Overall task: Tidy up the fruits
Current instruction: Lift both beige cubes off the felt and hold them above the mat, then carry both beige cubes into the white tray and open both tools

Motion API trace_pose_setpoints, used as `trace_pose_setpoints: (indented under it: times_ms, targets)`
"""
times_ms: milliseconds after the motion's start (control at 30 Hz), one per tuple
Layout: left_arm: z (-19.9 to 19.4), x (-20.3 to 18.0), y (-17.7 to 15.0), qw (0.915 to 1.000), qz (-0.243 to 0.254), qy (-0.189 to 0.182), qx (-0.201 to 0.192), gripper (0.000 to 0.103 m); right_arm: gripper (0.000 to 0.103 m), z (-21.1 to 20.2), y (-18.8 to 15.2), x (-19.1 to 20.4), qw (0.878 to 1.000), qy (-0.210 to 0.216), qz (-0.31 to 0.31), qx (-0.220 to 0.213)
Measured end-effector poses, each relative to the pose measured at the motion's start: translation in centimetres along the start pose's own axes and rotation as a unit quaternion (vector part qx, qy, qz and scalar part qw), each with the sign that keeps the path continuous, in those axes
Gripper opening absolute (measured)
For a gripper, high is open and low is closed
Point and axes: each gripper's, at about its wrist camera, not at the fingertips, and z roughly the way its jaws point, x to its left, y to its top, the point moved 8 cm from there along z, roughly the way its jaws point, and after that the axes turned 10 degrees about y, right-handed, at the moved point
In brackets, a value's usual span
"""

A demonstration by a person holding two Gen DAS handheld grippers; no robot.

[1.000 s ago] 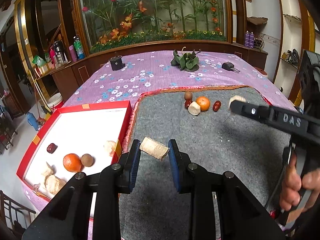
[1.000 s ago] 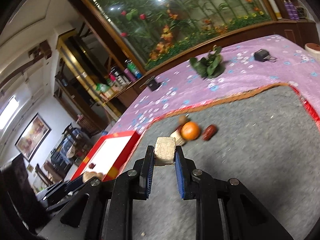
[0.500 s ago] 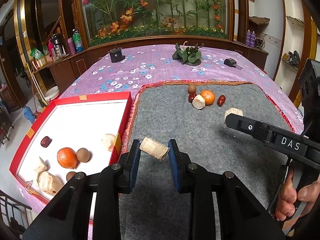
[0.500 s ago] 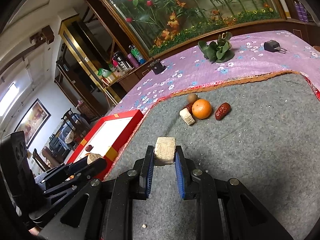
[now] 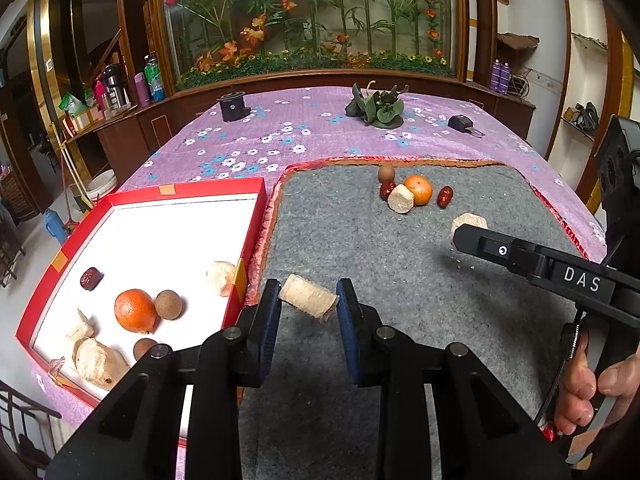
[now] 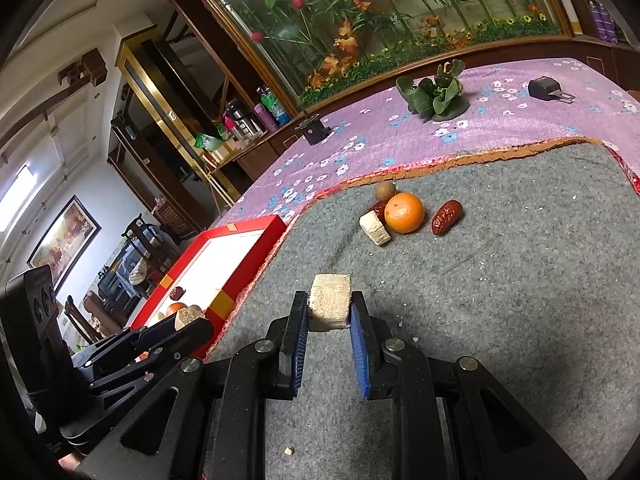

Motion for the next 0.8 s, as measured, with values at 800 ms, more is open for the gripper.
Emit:
trace_pose_setpoints:
  times_ms: [800]
  targets:
    - [0.3,3.1,-0.6,0.9997,-0.026,0.002,-0.002,0.026,0.02,0.9,-0.4,1.3,1.0,-0.016,-0.025,0.007]
